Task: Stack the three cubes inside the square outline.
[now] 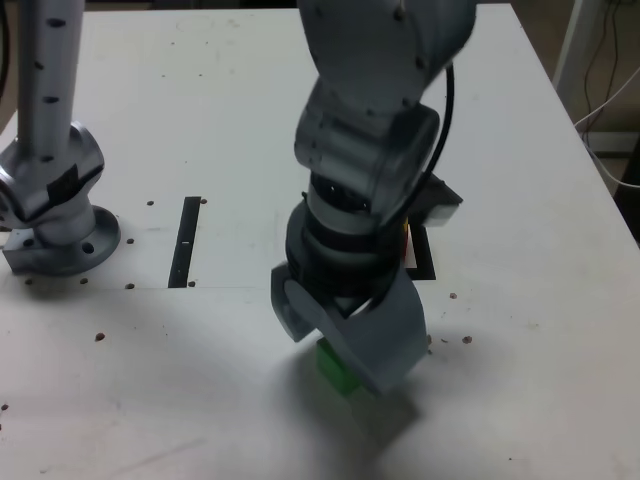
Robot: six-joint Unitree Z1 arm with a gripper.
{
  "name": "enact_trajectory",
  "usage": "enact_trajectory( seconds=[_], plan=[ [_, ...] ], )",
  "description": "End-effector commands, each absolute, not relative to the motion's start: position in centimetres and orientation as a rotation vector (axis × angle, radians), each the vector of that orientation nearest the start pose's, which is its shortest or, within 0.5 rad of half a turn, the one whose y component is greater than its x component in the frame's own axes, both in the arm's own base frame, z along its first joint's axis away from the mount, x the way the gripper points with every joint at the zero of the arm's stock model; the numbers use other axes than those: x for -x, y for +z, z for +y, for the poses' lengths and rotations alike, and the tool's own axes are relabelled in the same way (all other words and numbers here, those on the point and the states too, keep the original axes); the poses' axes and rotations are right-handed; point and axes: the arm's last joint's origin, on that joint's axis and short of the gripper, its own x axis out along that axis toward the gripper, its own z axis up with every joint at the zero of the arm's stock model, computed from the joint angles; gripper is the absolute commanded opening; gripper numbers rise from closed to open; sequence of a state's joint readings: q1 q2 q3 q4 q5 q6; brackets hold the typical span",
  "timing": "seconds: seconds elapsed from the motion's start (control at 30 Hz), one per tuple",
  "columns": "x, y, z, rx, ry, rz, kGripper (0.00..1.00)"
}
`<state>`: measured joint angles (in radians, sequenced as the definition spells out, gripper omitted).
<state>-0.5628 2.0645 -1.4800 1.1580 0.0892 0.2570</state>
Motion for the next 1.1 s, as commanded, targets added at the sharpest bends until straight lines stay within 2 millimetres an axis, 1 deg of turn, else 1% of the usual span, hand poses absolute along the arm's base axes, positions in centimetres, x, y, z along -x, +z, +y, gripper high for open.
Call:
enact_trajectory(
  seconds=[0.0, 0.13, 0.23, 0.33, 0.37, 0.4, 0.43, 0.47, 0.53, 0.57, 0.63, 1.07],
  plan=[
    [-30.81, 21.74, -19.02, -0.755, -0.57, 1.632, 0.95],
    [-31.1, 21.26, -19.27, -0.753, -0.573, 1.635, 0.89],
    [-31.26, 21.02, -19.42, -0.745, -0.575, 1.638, 0.81],
    [-31.38, 20.9, -19.51, -0.733, -0.568, 1.641, 0.66],
    [-31.42, 20.9, -19.54, -0.731, -0.564, 1.641, 0.59],
    [-31.47, 20.92, -19.57, -0.728, -0.56, 1.638, 0.5],
    [-31.5, 20.93, -19.59, -0.728, -0.558, 1.637, 0.45],
    [-31.55, 20.94, -19.64, -0.728, -0.555, 1.633, 0.37],
    [-31.62, 20.97, -19.71, -0.73, -0.554, 1.626, 0.28],
    [-31.64, 20.98, -19.73, -0.73, -0.553, 1.623, 0.26],
    [-31.65, 20.97, -19.76, -0.731, -0.553, 1.621, 0.24],
    [-31.58, 20.99, -19.74, -0.728, -0.556, 1.623, 0.24]
  ],
)
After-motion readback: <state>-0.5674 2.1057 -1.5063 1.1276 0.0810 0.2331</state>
